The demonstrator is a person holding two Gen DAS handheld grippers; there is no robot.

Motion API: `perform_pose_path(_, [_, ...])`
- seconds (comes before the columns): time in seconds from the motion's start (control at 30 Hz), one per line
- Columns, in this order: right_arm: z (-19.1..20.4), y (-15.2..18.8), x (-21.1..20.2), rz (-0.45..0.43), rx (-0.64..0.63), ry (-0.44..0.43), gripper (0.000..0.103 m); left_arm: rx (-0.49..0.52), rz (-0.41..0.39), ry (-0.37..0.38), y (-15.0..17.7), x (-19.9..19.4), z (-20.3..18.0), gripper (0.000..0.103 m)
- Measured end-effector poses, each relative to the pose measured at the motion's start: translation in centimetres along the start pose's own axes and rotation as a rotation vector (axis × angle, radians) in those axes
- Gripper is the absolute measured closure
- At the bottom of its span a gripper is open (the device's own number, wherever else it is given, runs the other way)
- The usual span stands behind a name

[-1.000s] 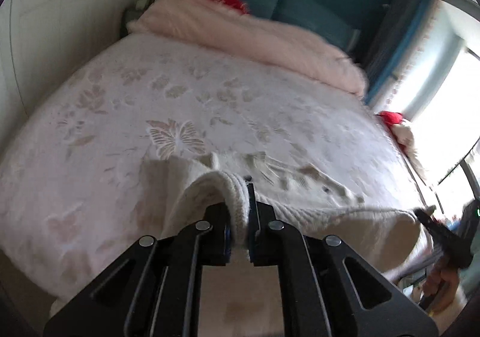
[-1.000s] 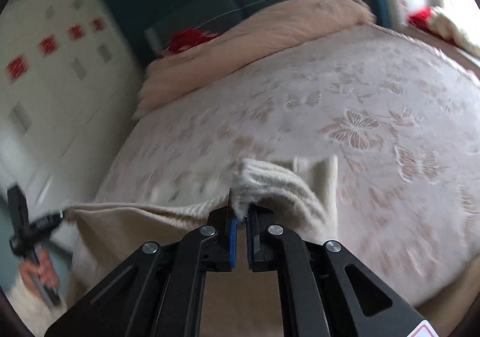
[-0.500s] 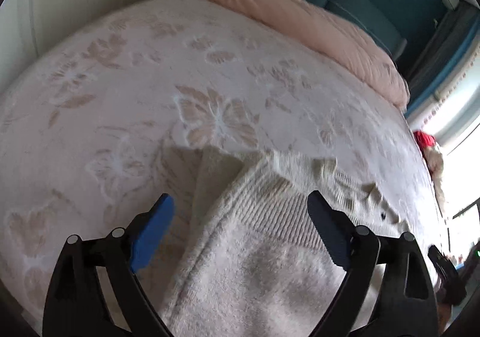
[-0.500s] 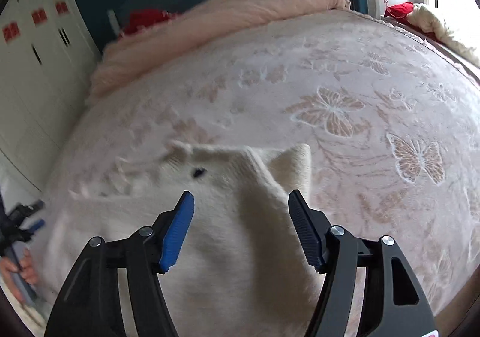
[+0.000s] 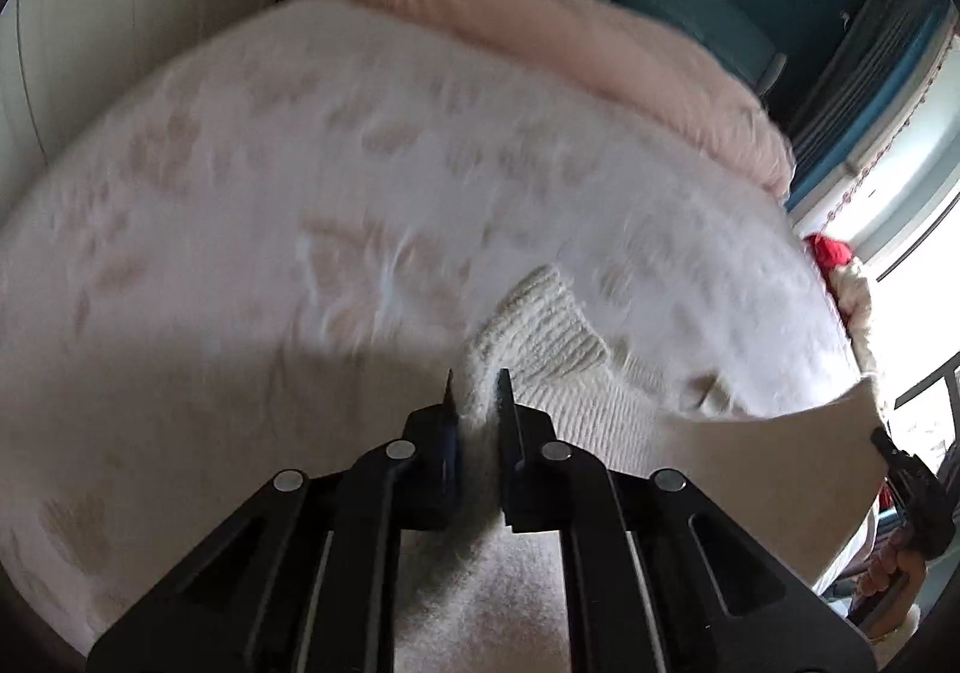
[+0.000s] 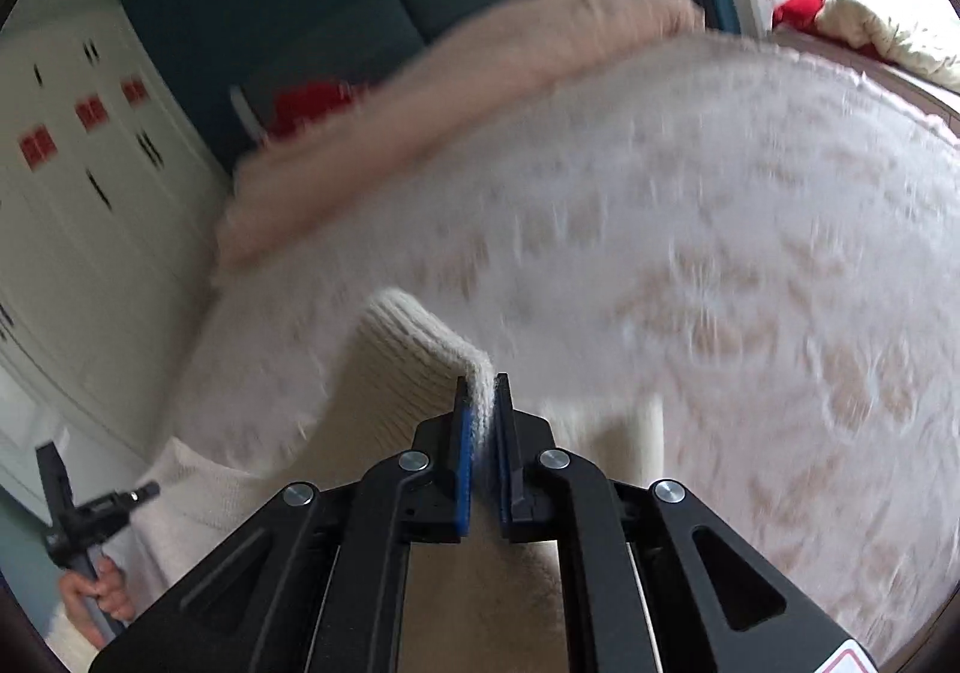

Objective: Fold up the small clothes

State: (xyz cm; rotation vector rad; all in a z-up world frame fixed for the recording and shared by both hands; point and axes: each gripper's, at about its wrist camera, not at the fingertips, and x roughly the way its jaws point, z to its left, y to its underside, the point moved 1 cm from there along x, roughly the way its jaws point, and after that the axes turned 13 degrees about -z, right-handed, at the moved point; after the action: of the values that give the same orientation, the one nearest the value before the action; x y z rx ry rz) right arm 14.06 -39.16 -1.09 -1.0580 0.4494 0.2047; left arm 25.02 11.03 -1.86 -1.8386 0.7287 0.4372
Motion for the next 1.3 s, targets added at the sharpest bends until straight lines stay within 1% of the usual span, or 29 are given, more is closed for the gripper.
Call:
perform_pose_path(0.07, [-0.9, -0.9, 0.8, -0.019, 0.007, 0.033, 0.097, 0.0, -0.013, -0.038, -1.4, 0.9, -0.1, 0.094])
perform_pose_path(0.1, [-1.8, -0.6, 1.7, -0.005, 0.019, 0.055, 0.097, -0.003, 0.005, -0.055, -1.5, 2.3, 0.2, 0.093])
perform_pose_path(0.13, [-2.8, 0.1, 3.0, 0.028, 0.038, 0.074, 0.097, 0.002, 0.044, -0.075, -1.1, 4.0, 0.4, 0.092])
perform_pose_path(0.2, [-5.4, 3.6, 7.2, 0.165, 0.053, 0.158, 0.096, 0.022, 0.132, -0.135, 0.8, 7.4, 0.9, 0.09])
perform_pose_path(0.23, [-6.1, 5.4, 8.8, 0.234, 0.024, 0.205, 0.096, 0.049, 0.193, -0.188, 2.5, 9.6, 1.3, 0.089])
perform_pose_path(0.27, [-6.5, 7.5, 10.1, 0.302, -0.024, 0.242, 0.096, 0.068, 0.219, -0.223, 3.9, 10.7, 1.7, 0.088])
perform_pose_path(0.3, [-6.1, 7.9, 9.6, 0.261, -0.057, 0.247, 0.094, 0.077, 0.195, -0.225, 4.6, 10.8, 1.8, 0.086])
perform_pose_path(0.33, [-5.8, 7.7, 9.1, 0.236, -0.061, 0.245, 0.09, 0.075, 0.131, -0.22, 4.7, 9.9, 1.7, 0.081])
perform_pose_path(0.37, [-5.2, 7.2, 8.0, 0.215, -0.046, 0.226, 0.085, 0.061, 0.118, -0.211, 4.6, 9.2, 1.6, 0.074])
perform_pose_path(0.4, [-4.8, 6.8, 7.2, 0.203, -0.043, 0.211, 0.085, 0.045, 0.126, -0.203, 4.4, 8.5, 1.7, 0.06])
perform_pose_path(0.43, [-4.2, 6.3, 6.0, 0.182, -0.055, 0.199, 0.085, 0.028, 0.129, -0.184, 4.2, 7.4, 1.8, 0.052])
perform_pose_path(0.47, [-3.4, 5.9, 4.2, 0.148, -0.08, 0.185, 0.082, 0.016, 0.101, -0.165, 4.0, 5.9, 1.9, 0.049])
perform_pose_path(0.5, [-2.8, 5.9, 2.6, 0.128, -0.094, 0.171, 0.077, 0.01, 0.06, -0.15, 3.8, 4.3, 2.1, 0.04])
perform_pose_path(0.53, [-2.4, 6.1, 1.1, 0.113, -0.099, 0.157, 0.074, 0.003, 0.011, -0.148, 3.9, 1.9, 2.6, 0.033])
perform_pose_path(0.57, [-2.1, 6.7, -0.9, 0.095, -0.096, 0.141, 0.07, -0.002, -0.003, -0.149, 4.1, 0.7, 2.8, 0.031])
perform_pose_path(0.63, [-1.7, 8.8, -3.7, 0.096, -0.071, 0.109, 0.07, -0.026, -0.002, -0.138, 5.4, -1.6, 3.8, 0.03])
perform_pose_path(0.67, [-1.5, 9.4, -4.3, 0.104, -0.067, 0.101, 0.07, -0.037, 0.009, -0.142, 6.6, -2.7, 4.3, 0.03])
perform_pose_path(0.73, [-0.8, 12.2, -6.0, 0.142, -0.053, 0.088, 0.07, -0.088, 0.044, -0.143, 9.3, -4.2, 5.3, 0.03])
perform_pose_path(0.8, [0.3, 14.5, -6.5, 0.179, -0.044, 0.057, 0.073, -0.147, 0.074, -0.132, 11.4, -5.2, 5.7, 0.03])
perform_pose_path(0.9, [3.9, 16.8, -6.2, 0.237, -0.04, -0.031, 0.073, -0.215, 0.136, -0.116, 14.4, -4.8, 5.2, 0.03])
perform_pose_path(0.97, [6.9, 17.7, -5.7, 0.269, -0.064, -0.096, 0.073, -0.215, 0.167, -0.122, 15.4, -3.8, 4.3, 0.03])
perform_pose_path(1.07, [11.1, 18.9, -4.5, 0.28, -0.115, -0.173, 0.073, -0.165, 0.141, -0.174, 15.5, -3.1, 3.4, 0.031])
perform_pose_path(1.1, [11.8, 19.3, -3.8, 0.288, -0.114, -0.184, 0.073, -0.151, 0.134, -0.197, 15.3, -2.8, 3.3, 0.034])
perform_pose_path(1.13, [12.2, 19.8, -3.1, 0.298, -0.118, -0.186, 0.074, -0.141, 0.13, -0.207, 15.4, -2.8, 3.3, 0.035])
perform_pose_path(1.17, [12.3, 20.3, -2.3, 0.308, -0.136, -0.172, 0.08, -0.125, 0.129, -0.217, 15.3, -2.6, 3.3, 0.036])
perform_pose_path(1.2, [11.9, 20.7, -1.7, 0.304, -0.167, -0.14, 0.091, -0.107, 0.129, -0.222, 15.2, -2.5, 3.3, 0.036])
perform_pose_path(1.23, [11.0, 20.6, -1.4, 0.297, -0.182, -0.113, 0.097, -0.086, 0.128, -0.226, 15.1, -2.5, 3.3, 0.036])
perform_pose_path(1.27, [9.1, 20.3, -1.5, 0.292, -0.154, -0.082, 0.103, -0.074, 0.127, -0.229, 15.1, -2.5, 3.3, 0.036])
perform_pose_path(1.3, [6.8, 19.7, -1.8, 0.281, -0.108, -0.042, 0.103, -0.07, 0.127, -0.224, 15.2, -2.5, 3.4, 0.036])
